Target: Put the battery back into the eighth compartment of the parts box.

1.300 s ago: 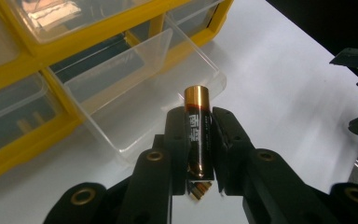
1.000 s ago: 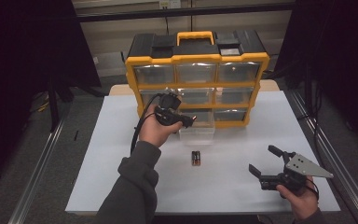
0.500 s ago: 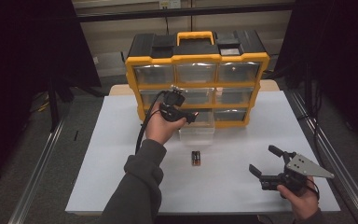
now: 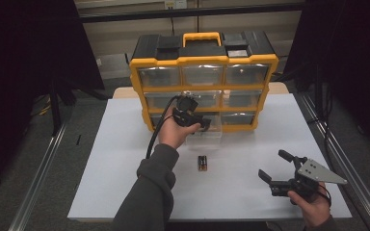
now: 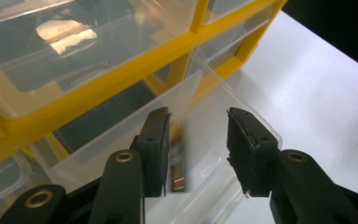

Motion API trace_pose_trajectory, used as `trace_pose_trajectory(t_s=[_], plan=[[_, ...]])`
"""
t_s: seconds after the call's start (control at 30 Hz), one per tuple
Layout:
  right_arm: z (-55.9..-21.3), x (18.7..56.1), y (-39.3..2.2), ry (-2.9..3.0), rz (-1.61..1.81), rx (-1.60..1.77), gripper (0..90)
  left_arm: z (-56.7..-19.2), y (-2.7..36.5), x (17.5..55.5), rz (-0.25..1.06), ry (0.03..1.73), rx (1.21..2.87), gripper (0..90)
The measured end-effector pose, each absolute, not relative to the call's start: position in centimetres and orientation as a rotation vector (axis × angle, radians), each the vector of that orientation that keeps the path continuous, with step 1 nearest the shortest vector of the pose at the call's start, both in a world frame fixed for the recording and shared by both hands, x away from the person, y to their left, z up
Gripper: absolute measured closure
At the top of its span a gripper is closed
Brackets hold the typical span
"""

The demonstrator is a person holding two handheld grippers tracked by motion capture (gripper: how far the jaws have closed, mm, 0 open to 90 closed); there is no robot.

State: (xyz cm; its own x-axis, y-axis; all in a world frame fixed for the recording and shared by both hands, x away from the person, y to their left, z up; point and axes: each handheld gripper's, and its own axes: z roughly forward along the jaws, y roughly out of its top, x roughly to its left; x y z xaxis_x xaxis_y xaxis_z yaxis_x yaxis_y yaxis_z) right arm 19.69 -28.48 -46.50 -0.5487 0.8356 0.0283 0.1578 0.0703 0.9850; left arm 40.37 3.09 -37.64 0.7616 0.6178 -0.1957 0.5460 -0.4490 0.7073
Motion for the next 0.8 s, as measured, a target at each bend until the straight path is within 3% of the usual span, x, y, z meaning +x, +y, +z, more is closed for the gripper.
trace_pose_trajectory(t_s=[0.07,0.1,0.27,0.5,0.8], plan=[[-46.5,19.7,-28.5,1.780,1.520,0.992,1.9,-37.6,3.2,40.3,0.114,0.863,2.148,54.2],[-46.5,19.7,-28.6,1.779,1.519,0.994,1.9,-37.5,3.2,40.2,0.116,0.871,2.141,44.5],[-46.5,19.7,-28.5,1.778,1.518,0.985,1.9,-37.1,4.1,39.7,0.131,0.861,2.139,31.2],[-46.5,19.8,-28.4,1.781,1.512,0.983,1.9,-36.4,5.4,38.8,0.151,0.858,2.114,22.8],[-46.5,19.8,-28.3,1.786,1.510,0.986,1.9,-36.5,7.2,37.6,0.169,0.849,2.100,20.0]])
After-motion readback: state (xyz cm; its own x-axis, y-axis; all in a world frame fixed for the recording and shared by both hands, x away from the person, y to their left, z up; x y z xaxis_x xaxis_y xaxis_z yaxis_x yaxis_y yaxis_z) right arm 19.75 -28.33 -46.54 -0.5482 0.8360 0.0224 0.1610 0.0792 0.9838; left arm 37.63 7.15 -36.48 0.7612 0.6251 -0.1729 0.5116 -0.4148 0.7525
